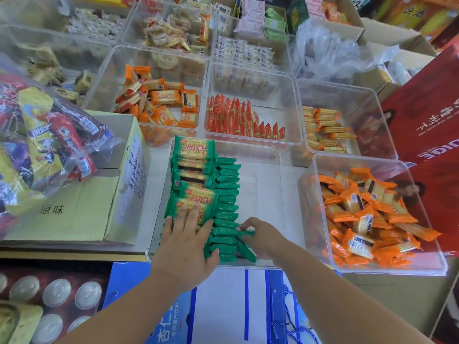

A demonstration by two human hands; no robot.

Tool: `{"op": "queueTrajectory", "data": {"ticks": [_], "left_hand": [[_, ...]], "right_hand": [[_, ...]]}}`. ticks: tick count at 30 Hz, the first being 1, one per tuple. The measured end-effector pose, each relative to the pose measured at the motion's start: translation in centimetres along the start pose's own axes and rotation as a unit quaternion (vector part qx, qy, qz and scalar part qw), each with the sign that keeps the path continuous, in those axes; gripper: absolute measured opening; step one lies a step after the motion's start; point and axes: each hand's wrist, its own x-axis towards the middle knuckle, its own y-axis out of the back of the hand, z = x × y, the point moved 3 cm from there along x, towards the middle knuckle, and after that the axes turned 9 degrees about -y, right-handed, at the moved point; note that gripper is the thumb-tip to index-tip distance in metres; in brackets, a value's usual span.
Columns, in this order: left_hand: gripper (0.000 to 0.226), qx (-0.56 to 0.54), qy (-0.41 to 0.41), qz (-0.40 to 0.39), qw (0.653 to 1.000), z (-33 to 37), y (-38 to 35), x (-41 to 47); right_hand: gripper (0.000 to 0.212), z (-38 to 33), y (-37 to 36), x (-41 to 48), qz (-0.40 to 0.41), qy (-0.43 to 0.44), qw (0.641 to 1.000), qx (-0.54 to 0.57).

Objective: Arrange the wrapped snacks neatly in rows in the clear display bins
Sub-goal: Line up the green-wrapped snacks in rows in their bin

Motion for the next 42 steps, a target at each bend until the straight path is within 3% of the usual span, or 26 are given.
{"op": "queueTrajectory", "data": {"ticks": [3, 8, 10, 18, 20, 22, 26, 35, 42], "left_hand": [[0.073, -0.002, 0.0, 0.003, 1.0, 0.0, 0.0, 0.0], [0.072, -0.001, 0.001, 0.01, 1.0, 0.0, 0.1, -0.1], [0.073, 0.0, 0.001, 0.008, 1.0, -0.1, 0.0, -0.1], [0.077, -0.001, -0.001, 0.007, 1.0, -0.2, -0.4, 0.0], [0.078, -0.004, -0.001, 0.009, 1.0, -0.3, -0.4, 0.0], [0.077, -0.009, -0.002, 0.012, 1.0, -0.3, -0.4, 0.0], [0.076, -0.013, -0.001, 0.013, 1.0, -0.3, -0.5, 0.1], [0.078, -0.017, 0.0, 0.016, 1.0, -0.3, -0.5, -0.1], [0.077, -0.072, -0.001, 0.041, 0.997, -0.4, 0.4, -0.4]], "right_hand": [[0.049, -0.2, -0.1, 0.0, -0.009, 0.01, 0.998, -0.056], [0.061, -0.5, -0.3, -0.8, -0.092, 0.006, 0.995, -0.037], [0.067, -0.6, -0.2, -1.2, -0.069, 0.023, 0.994, -0.085], [0.058, -0.9, -0.2, -2.2, -0.025, 0.073, 0.98, -0.186], [0.065, -0.4, -0.3, -2.2, -0.049, 0.036, 0.986, -0.154], [0.058, -0.1, -0.1, -2.1, -0.068, -0.009, 0.994, -0.081], [0.052, 0.0, 0.3, -1.9, -0.043, -0.026, 0.998, -0.045], [0.051, -0.6, -0.4, -2.3, -0.047, 0.018, 0.984, -0.169], [0.056, -0.5, -0.1, -4.0, -0.032, 0.104, 0.98, -0.165]]}}
